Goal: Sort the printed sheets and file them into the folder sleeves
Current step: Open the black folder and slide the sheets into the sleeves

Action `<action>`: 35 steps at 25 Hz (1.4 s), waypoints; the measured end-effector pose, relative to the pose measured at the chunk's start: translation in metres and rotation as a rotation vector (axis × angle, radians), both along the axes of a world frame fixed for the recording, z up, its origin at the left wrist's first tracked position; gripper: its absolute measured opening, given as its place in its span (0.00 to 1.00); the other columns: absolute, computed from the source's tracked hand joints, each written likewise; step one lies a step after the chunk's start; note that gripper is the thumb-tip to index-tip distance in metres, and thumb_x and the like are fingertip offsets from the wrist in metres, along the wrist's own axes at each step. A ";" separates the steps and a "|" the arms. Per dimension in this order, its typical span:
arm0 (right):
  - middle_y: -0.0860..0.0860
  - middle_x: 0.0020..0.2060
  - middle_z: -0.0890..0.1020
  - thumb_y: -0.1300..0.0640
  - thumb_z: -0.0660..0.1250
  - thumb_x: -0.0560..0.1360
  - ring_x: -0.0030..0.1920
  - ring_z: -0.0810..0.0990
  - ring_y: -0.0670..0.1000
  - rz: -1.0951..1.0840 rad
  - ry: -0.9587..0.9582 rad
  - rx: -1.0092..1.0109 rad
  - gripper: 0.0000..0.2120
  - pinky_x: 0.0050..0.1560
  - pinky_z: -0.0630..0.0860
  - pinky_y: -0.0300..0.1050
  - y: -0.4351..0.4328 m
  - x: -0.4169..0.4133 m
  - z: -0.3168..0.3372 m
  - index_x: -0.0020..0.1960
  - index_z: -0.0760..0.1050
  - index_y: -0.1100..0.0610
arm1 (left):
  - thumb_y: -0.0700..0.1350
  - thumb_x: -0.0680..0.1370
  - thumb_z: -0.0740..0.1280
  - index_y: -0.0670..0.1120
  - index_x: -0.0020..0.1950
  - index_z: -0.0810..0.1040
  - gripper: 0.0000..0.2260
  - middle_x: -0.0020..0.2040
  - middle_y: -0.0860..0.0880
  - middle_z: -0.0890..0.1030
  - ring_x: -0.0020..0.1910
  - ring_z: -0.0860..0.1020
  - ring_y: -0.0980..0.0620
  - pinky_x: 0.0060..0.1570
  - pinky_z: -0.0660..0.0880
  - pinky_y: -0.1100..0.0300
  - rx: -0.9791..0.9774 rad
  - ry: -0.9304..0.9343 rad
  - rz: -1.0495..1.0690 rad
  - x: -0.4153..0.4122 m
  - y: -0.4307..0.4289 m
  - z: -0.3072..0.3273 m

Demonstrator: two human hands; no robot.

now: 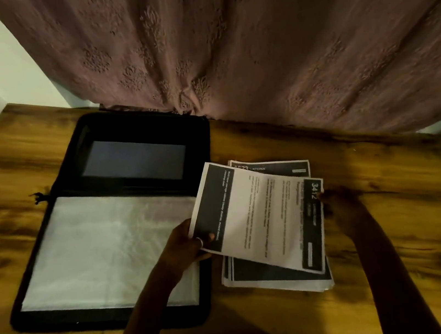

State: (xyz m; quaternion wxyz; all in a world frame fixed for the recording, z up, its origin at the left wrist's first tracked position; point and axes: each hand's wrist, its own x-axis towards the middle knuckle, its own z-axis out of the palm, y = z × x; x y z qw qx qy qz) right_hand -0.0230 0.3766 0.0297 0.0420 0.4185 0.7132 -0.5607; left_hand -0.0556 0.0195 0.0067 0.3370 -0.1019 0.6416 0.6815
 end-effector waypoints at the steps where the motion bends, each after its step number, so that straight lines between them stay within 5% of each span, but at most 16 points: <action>1: 0.60 0.47 0.83 0.62 0.63 0.80 0.46 0.84 0.58 0.026 -0.029 0.023 0.04 0.47 0.81 0.54 -0.001 0.004 -0.006 0.49 0.76 0.60 | 0.34 0.77 0.69 0.46 0.65 0.76 0.17 0.57 0.45 0.83 0.56 0.83 0.45 0.46 0.83 0.53 -0.033 -0.007 -0.019 0.001 -0.001 -0.001; 4: 0.59 0.49 0.81 0.60 0.64 0.80 0.42 0.80 0.52 0.132 -0.109 0.427 0.05 0.38 0.74 0.42 -0.009 0.002 -0.011 0.54 0.74 0.59 | 0.33 0.77 0.68 0.48 0.62 0.76 0.16 0.56 0.45 0.82 0.56 0.82 0.45 0.44 0.82 0.55 -0.078 0.003 -0.048 0.005 -0.001 -0.005; 7: 0.57 0.61 0.77 0.52 0.65 0.79 0.58 0.78 0.56 0.439 -0.009 0.875 0.19 0.54 0.78 0.54 -0.032 -0.021 -0.016 0.67 0.69 0.56 | 0.34 0.77 0.69 0.51 0.63 0.74 0.19 0.57 0.46 0.81 0.56 0.82 0.47 0.46 0.83 0.54 -0.083 0.013 -0.072 0.010 0.000 -0.005; 11: 0.54 0.68 0.73 0.54 0.66 0.79 0.70 0.70 0.56 0.907 0.153 0.528 0.22 0.68 0.70 0.53 -0.093 -0.076 -0.018 0.71 0.67 0.52 | 0.42 0.79 0.69 0.54 0.68 0.70 0.20 0.59 0.50 0.80 0.56 0.82 0.48 0.47 0.83 0.51 -0.052 0.046 -0.108 0.008 0.005 -0.005; 15: 0.55 0.74 0.67 0.54 0.71 0.76 0.73 0.65 0.58 0.950 0.129 0.394 0.32 0.69 0.69 0.58 -0.124 -0.114 -0.023 0.76 0.61 0.54 | 0.40 0.81 0.67 0.53 0.70 0.70 0.19 0.61 0.47 0.81 0.58 0.82 0.48 0.50 0.83 0.49 -0.033 0.081 -0.109 0.006 0.002 -0.005; 20: 0.50 0.69 0.75 0.45 0.74 0.72 0.68 0.73 0.52 1.028 0.024 0.258 0.31 0.66 0.73 0.54 -0.094 -0.134 -0.012 0.71 0.69 0.50 | 0.40 0.81 0.66 0.51 0.71 0.69 0.19 0.61 0.45 0.81 0.58 0.82 0.46 0.51 0.82 0.47 0.056 0.063 -0.037 0.009 -0.008 -0.008; 23: 0.53 0.63 0.80 0.53 0.71 0.76 0.63 0.78 0.56 1.084 -0.015 0.389 0.19 0.61 0.75 0.51 -0.084 -0.132 -0.004 0.66 0.75 0.54 | 0.42 0.82 0.65 0.52 0.69 0.70 0.16 0.61 0.45 0.80 0.57 0.82 0.44 0.49 0.83 0.45 0.008 -0.048 -0.001 0.009 -0.002 -0.010; 27: 0.53 0.54 0.83 0.58 0.67 0.78 0.55 0.81 0.53 1.019 0.253 0.682 0.10 0.56 0.78 0.48 -0.115 -0.091 0.015 0.59 0.79 0.54 | 0.44 0.83 0.62 0.50 0.64 0.73 0.10 0.59 0.45 0.81 0.56 0.81 0.45 0.45 0.83 0.50 -0.020 -0.113 0.116 0.011 0.008 -0.008; 31: 0.54 0.55 0.83 0.60 0.73 0.72 0.57 0.81 0.56 1.023 0.503 1.115 0.15 0.60 0.77 0.55 -0.150 -0.003 -0.006 0.59 0.79 0.56 | 0.45 0.83 0.63 0.48 0.66 0.75 0.12 0.59 0.44 0.81 0.57 0.81 0.42 0.45 0.83 0.48 0.042 -0.142 0.197 0.011 0.008 -0.009; 35: 0.56 0.62 0.80 0.57 0.74 0.70 0.64 0.77 0.57 1.124 0.545 1.154 0.22 0.62 0.76 0.56 -0.162 0.044 -0.040 0.63 0.77 0.57 | 0.47 0.80 0.66 0.44 0.69 0.73 0.18 0.60 0.39 0.82 0.58 0.81 0.37 0.45 0.82 0.47 0.200 -0.121 0.180 0.014 -0.002 -0.014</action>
